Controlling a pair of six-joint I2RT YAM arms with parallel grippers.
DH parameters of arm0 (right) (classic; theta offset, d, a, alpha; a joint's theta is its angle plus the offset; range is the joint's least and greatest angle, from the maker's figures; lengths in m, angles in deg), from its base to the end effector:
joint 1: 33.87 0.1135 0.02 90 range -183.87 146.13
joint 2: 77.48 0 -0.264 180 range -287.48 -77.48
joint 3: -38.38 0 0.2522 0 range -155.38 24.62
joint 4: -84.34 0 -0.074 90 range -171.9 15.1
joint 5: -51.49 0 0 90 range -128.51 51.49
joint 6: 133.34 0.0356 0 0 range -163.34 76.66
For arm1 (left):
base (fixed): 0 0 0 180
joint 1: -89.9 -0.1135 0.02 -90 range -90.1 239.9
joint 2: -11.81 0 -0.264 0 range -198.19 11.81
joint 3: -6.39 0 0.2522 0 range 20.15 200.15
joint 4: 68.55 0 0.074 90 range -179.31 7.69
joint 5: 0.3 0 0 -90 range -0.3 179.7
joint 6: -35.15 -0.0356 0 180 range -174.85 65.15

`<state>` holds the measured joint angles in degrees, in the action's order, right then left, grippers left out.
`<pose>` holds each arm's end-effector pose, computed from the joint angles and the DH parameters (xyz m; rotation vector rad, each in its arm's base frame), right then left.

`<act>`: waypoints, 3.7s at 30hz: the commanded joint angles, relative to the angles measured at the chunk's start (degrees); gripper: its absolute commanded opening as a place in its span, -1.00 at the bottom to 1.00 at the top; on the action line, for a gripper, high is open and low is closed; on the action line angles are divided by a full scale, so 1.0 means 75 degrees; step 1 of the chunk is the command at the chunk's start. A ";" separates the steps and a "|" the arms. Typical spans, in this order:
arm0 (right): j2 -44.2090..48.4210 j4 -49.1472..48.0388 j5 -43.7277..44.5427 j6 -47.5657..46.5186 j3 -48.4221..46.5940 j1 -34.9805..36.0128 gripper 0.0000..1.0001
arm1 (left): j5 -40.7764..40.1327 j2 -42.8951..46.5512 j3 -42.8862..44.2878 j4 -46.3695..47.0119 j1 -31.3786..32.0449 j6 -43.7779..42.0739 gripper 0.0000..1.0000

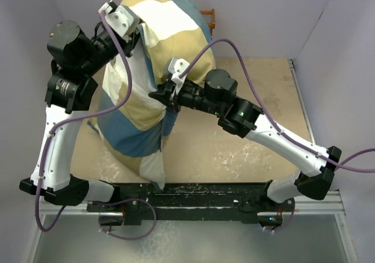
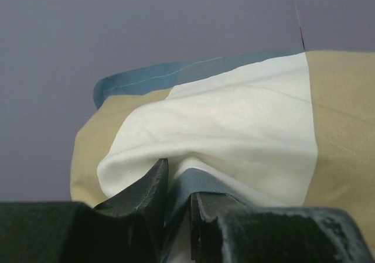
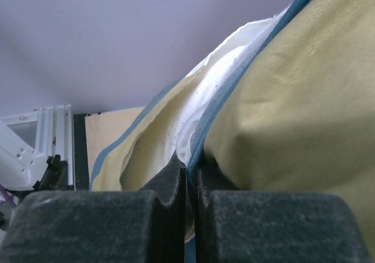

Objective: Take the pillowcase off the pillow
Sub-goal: Remove the pillow from the pillowcase.

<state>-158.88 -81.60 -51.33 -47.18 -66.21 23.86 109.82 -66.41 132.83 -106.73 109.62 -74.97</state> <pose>0.1640 0.2745 0.4911 -0.9184 1.1631 0.9285 0.2217 -0.0925 0.5787 0.7447 1.1980 -0.2391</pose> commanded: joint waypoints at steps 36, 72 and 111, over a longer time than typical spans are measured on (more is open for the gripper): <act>-0.0574 -0.3075 -0.1049 -0.2252 0.0425 0.0174 -1.00 | -0.1490 -0.0142 0.0312 0.2584 0.0324 -0.0567 -0.19; -0.0979 0.0948 -0.1682 0.0950 -0.3136 -0.1824 -1.00 | -0.1559 0.0760 -0.1603 -0.0306 0.0399 -0.6824 0.03; 0.4828 -0.1506 -0.0117 0.0361 0.3913 0.0600 -1.00 | -0.2515 -0.1449 -0.0765 -0.0269 -0.4045 -0.0065 -1.00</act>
<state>-130.45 -90.36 -49.27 -47.72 -35.87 27.58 110.56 -76.00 124.29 -119.87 87.77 -75.02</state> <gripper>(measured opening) 0.004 0.007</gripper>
